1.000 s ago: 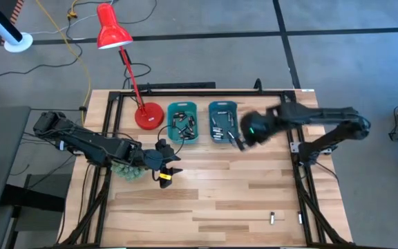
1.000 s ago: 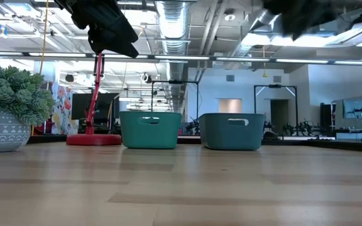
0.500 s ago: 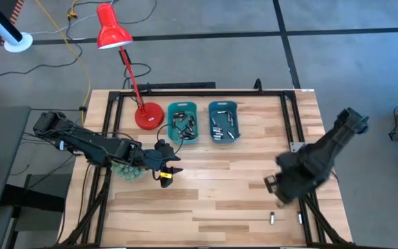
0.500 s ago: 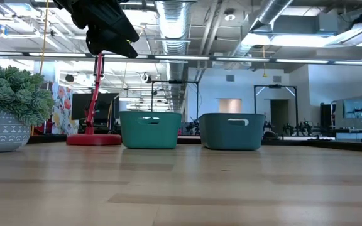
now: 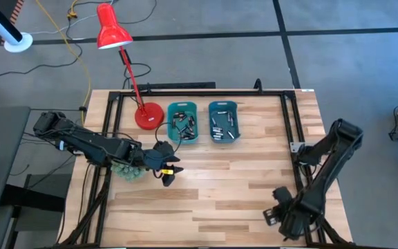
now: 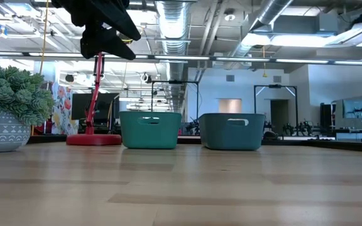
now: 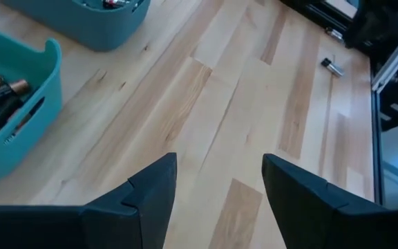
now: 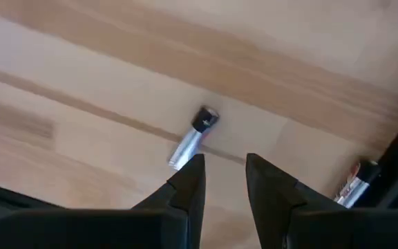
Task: Sort batteries
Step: Put the silver battery into the blue bin
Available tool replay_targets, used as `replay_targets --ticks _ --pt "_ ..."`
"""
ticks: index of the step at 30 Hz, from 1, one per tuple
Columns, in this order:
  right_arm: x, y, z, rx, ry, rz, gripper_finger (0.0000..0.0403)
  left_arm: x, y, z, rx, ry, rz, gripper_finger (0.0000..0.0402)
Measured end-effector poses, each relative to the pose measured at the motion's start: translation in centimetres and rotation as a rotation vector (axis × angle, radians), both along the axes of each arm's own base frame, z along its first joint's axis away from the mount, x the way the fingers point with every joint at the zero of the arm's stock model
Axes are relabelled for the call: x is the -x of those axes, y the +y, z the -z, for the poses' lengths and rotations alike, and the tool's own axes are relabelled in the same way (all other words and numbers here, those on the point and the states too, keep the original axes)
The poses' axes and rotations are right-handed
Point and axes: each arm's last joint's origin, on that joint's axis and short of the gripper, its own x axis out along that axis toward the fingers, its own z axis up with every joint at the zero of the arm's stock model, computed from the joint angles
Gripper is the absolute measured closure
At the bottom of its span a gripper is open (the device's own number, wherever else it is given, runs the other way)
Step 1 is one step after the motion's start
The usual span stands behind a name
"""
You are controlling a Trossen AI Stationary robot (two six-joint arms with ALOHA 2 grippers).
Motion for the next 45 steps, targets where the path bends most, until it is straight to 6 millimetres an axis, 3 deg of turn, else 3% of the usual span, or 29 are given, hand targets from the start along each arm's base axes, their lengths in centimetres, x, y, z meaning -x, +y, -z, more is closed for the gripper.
replay_targets --ticks 15,27,39,45 --pt "-0.3 2.7 3.2 -0.029 0.0 -0.007 0.0284 0.0 0.0 0.0 0.043 -0.006 -0.03 0.0192" --pt "-0.5 3.0 3.3 -0.049 -0.013 -0.013 0.0282 0.0 0.0 0.0 0.043 -0.005 -0.03 0.0192" --pt "-0.5 2.7 3.4 -0.022 -0.006 -0.009 0.0206 0.0 0.0 0.0 0.038 -0.004 -0.027 0.0192" --pt "-1.5 2.1 3.6 -0.006 -0.01 0.03 0.0194 0.0 0.0 0.0 0.037 -0.004 -0.026 0.0192"
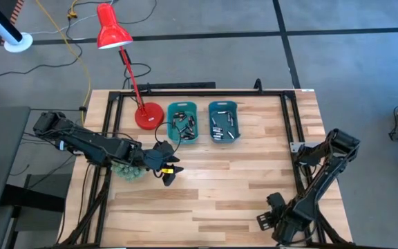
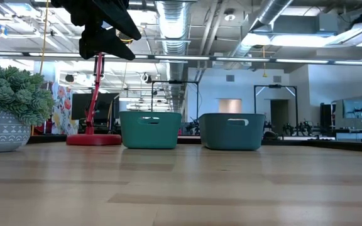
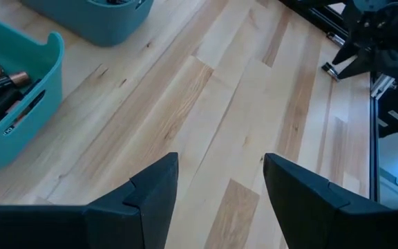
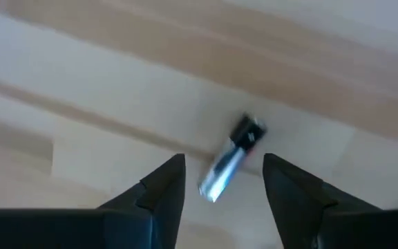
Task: Sort batteries
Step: Put the silver battery into the blue bin
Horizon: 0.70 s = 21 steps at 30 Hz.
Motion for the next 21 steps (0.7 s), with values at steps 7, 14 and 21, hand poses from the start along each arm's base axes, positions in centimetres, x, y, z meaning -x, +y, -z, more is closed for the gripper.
replay_targets --ticks 7,14,21 --pt "-1.2 0.3 2.3 0.006 0.062 0.017 0.0216 0.0 0.0 0.0 0.0 0.001 0.0 0.0192" --pt "-1.5 0.4 3.3 0.008 0.101 -0.016 0.0313 0.0 0.0 0.0 -0.001 0.001 0.0 0.0192" --pt "-2.3 -0.7 2.3 0.002 0.101 -0.077 0.0388 0.0 0.0 0.0 -0.001 0.001 0.0 0.0192"
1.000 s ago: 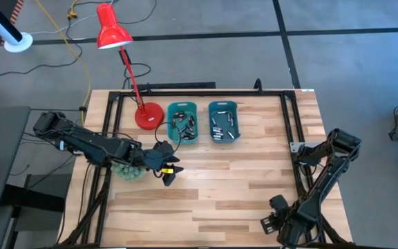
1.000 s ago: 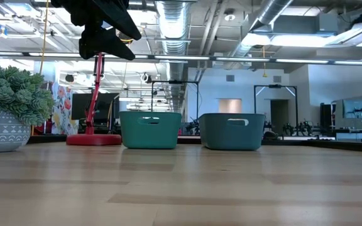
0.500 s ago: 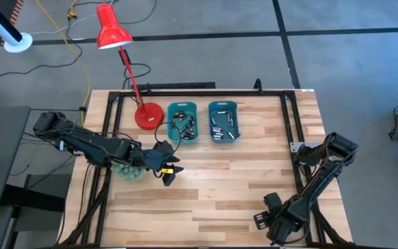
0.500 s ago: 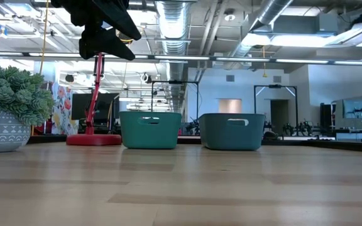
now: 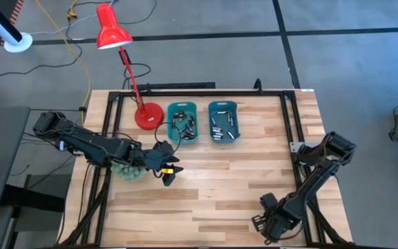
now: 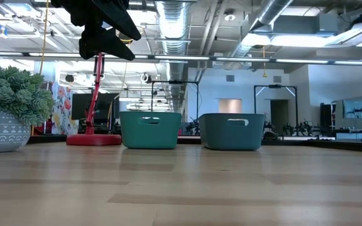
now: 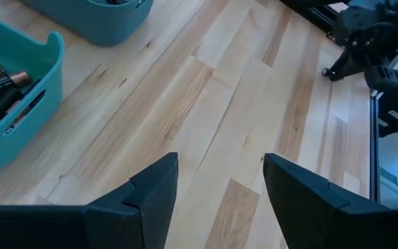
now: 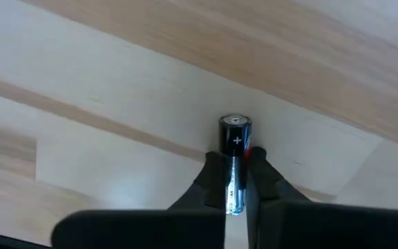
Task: Sort batteries
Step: Put the silver battery into the blue bin
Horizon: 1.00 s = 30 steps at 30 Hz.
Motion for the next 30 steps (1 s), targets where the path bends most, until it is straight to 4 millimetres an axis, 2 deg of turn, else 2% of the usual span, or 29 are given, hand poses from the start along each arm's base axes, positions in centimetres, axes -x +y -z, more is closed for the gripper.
replay_targets --ticks 6,16,23,30 --pt "-1.5 -2.4 -1.7 0.013 -0.034 0.018 0.0386 0.0 0.0 0.0 0.014 0.003 0.007 0.0192" --pt "-3.0 -7.6 -6.6 0.083 -0.214 0.128 0.0386 -0.1 0.1 0.1 -0.046 0.026 0.148 0.0192" --pt "-5.2 -12.8 -8.6 0.121 -0.294 0.151 0.0387 -0.4 1.4 0.1 -0.072 0.037 0.194 0.0192" --pt "-8.5 -19.7 -11.5 0.205 -0.378 0.046 0.0387 -0.6 3.0 0.1 -0.143 0.051 0.186 0.0192"
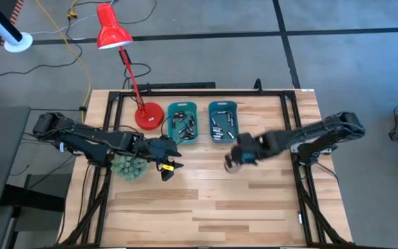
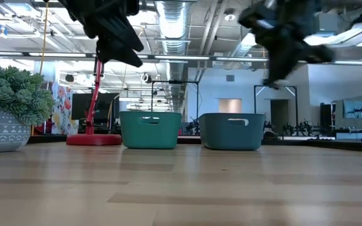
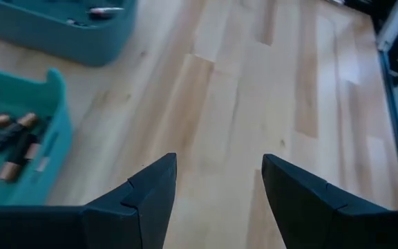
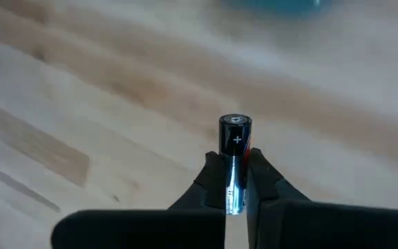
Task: Sort batteries
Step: Put the silver battery into the blue bin
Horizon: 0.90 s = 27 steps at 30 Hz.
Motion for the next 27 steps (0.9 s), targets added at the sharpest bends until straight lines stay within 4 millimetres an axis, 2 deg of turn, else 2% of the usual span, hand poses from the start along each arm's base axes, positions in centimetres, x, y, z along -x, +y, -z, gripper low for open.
replay_targets --ticks 5,10,13,17,21,27 --pt "-1.5 -6.2 -2.2 0.122 -0.073 -0.064 0.0388 -0.2 2.1 0.0 -0.002 0.002 -0.055 0.0194" --pt "-1.5 -12.3 -3.3 0.182 -0.149 -0.121 0.0388 -0.3 4.6 0.0 0.009 -0.005 -0.144 0.0203" --pt "-1.6 -15.2 -2.6 0.184 -0.151 -0.158 0.0388 -0.2 5.9 -0.1 0.022 -0.008 -0.19 0.0206" --pt "-2.4 -18.0 0.2 0.147 -0.096 -0.244 0.0388 -0.2 7.2 -0.1 0.044 -0.023 -0.255 0.0207" --pt "-3.8 -19.6 3.3 0.099 0.006 -0.337 0.0388 -0.2 7.9 -0.3 0.07 -0.047 -0.299 0.0207" --pt "-6.1 -21.8 5.6 0.092 0.075 -0.415 0.0388 -0.3 8.0 -0.4 0.078 -0.064 -0.306 0.0207"
